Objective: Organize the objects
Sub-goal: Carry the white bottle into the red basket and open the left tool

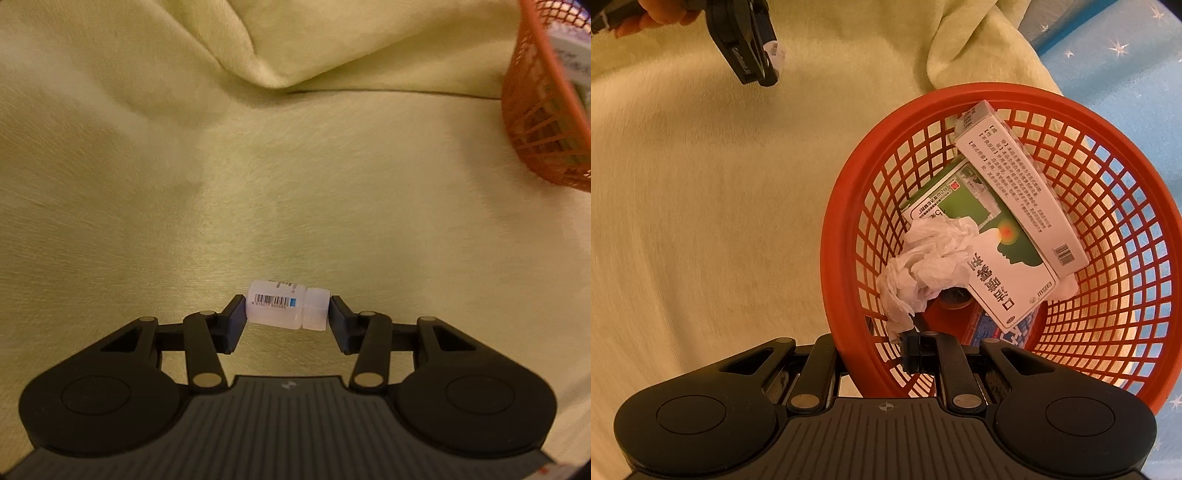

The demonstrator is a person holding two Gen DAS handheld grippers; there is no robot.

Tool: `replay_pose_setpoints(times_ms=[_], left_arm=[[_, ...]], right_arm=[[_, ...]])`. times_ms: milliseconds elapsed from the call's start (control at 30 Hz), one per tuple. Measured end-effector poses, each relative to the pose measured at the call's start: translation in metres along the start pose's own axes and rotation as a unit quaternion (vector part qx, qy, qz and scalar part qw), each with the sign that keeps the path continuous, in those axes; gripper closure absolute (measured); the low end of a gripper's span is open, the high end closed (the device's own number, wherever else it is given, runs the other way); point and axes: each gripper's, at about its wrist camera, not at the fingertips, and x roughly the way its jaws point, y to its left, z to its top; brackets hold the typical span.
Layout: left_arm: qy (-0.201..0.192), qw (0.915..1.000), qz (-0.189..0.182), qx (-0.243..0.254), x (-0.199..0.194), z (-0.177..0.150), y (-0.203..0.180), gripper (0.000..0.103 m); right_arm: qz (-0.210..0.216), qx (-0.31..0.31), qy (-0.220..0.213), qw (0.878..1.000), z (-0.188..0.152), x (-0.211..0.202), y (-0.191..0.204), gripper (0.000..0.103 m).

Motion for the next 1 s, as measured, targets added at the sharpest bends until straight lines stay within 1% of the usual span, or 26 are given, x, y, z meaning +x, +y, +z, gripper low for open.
replay_pose_setpoints(times_ms=[167, 500, 767, 1000], left_arm=[[-0.014, 0.9999, -0.006, 0.0, -0.024, 0.004, -0.008, 0.06], [-0.045, 0.9977, -0.039, 0.031, -0.08, 0.022, -0.043, 0.06], [-0.07, 0.9929, -0.069, 0.067, -0.115, 0.043, -0.066, 0.06], [-0.088, 0.9883, -0.089, 0.087, -0.144, 0.059, -0.074, 0.06]], right_arm=[[0.0, 0.0, 0.001, 1.0, 0.001, 0.0, 0.0, 0.093], [0.002, 0.002, -0.001, 1.0, -0.002, 0.001, -0.006, 0.093], [0.009, 0.004, -0.007, 1.0, -0.008, -0.001, -0.01, 0.093], [0.011, 0.003, -0.011, 1.0, -0.012, -0.005, -0.011, 0.093]])
